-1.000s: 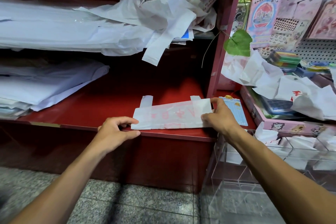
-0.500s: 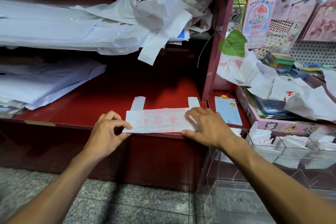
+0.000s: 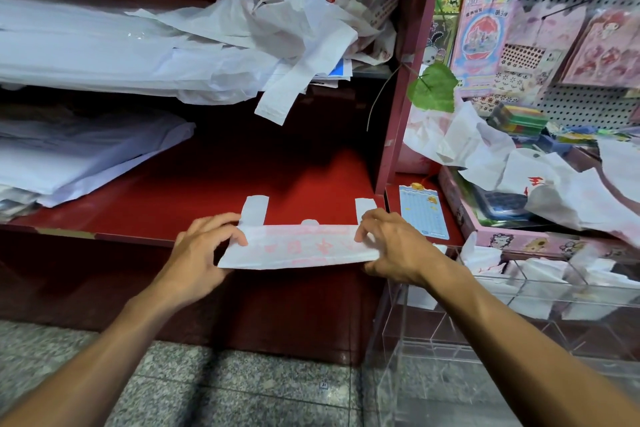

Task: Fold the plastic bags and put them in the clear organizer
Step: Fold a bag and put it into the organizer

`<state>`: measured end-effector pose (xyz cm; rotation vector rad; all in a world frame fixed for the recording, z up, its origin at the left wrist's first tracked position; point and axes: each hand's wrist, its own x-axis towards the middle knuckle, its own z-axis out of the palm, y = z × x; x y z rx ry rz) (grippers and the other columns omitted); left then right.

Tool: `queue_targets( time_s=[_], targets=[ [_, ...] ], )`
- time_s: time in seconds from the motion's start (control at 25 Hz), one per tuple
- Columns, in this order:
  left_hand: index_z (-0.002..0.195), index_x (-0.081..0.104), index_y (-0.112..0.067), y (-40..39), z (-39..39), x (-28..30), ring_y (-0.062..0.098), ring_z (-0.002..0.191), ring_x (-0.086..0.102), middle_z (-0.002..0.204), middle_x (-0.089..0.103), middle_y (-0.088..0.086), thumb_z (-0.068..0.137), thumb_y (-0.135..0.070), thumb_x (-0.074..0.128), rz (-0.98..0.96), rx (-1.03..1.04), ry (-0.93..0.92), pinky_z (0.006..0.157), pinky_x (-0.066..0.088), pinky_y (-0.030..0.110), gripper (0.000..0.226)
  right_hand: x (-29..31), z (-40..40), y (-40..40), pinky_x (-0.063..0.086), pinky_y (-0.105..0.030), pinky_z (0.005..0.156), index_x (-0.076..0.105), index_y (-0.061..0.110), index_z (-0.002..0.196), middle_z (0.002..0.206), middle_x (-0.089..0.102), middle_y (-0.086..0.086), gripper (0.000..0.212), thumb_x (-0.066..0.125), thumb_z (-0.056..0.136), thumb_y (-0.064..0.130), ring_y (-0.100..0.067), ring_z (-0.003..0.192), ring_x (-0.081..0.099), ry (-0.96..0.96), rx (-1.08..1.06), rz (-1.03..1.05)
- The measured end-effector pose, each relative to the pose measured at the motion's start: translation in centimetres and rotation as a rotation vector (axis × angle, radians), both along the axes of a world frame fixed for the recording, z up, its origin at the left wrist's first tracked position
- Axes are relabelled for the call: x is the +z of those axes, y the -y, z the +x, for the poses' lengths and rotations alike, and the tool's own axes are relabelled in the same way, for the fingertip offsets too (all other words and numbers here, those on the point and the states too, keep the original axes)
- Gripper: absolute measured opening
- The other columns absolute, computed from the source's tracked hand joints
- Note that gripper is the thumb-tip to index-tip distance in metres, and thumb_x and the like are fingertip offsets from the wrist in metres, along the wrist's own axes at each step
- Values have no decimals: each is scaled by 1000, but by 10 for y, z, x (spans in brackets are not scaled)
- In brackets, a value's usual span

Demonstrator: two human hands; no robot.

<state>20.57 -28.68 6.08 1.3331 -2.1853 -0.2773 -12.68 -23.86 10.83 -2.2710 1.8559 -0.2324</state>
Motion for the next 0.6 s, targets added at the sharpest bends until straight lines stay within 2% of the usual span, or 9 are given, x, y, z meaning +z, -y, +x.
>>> queue_targets(
  time_s=[0.08, 0.16, 0.2, 0.28, 0.32, 0.44, 0.52, 0.6],
  targets=[
    [108, 53, -43, -3, -2, 0, 4, 129, 36, 136, 46, -24, 73, -13, 82, 29, -41, 82, 90, 20, 32, 54, 0, -2, -2, 45, -34, 95, 54, 22, 110, 141, 47, -1, 42, 76, 74, 25, -20, 119, 48, -10, 1, 14],
    [125, 49, -44, -1, -2, 0, 4, 131, 33, 137, 46, -23, 80, -18, 78, 46, -25, 118, 88, 18, 30, 60, 2, -1, -5, 48, -34, 85, 50, 22, 110, 124, 57, -4, 43, 75, 76, 24, -21, 104, 55, -22, -24, 22],
    [135, 45, -44, 0, -2, 1, 6, 131, 33, 138, 43, -24, 83, -21, 75, 47, -9, 131, 87, 18, 30, 64, 3, -1, -5, 48, -34, 82, 47, 23, 118, 119, 59, -4, 50, 74, 77, 25, -22, 100, 56, -43, -22, 19],
    [145, 40, -41, 1, -4, 1, 10, 131, 32, 140, 35, -27, 87, -24, 71, 25, 8, 191, 86, 19, 31, 68, 0, -3, -6, 47, -34, 87, 35, 24, 141, 131, 56, -5, 75, 74, 78, 26, -25, 110, 55, -96, -22, 16],
    [144, 42, -39, 2, -5, 0, 13, 128, 35, 141, 37, -26, 86, -20, 71, 2, 26, 225, 85, 21, 32, 68, 0, -3, -6, 45, -35, 91, 31, 22, 146, 137, 52, -5, 80, 74, 79, 29, -26, 118, 53, -144, -26, -2],
    [131, 60, -34, 7, -5, -1, 15, 112, 43, 128, 50, -23, 77, -10, 76, -49, 68, 215, 81, 28, 35, 61, -7, -3, 2, 42, -35, 99, 42, 15, 134, 138, 50, -4, 66, 70, 79, 40, -24, 126, 47, -308, -15, -56],
    [116, 68, -41, 9, -1, -1, 9, 105, 45, 114, 53, -33, 78, -10, 77, 5, 38, 86, 84, 30, 36, 50, -8, -7, 5, 46, -37, 97, 50, 16, 126, 133, 52, -2, 60, 70, 79, 46, -24, 123, 51, -221, -12, -10],
    [98, 71, -53, 10, 3, 2, 8, 103, 57, 108, 63, -33, 80, -7, 75, 84, -24, -142, 91, 39, 37, 49, -5, -14, 6, 48, -37, 91, 62, 19, 118, 121, 61, 1, 43, 70, 82, 42, -23, 112, 58, -21, 9, 4]
  ],
)
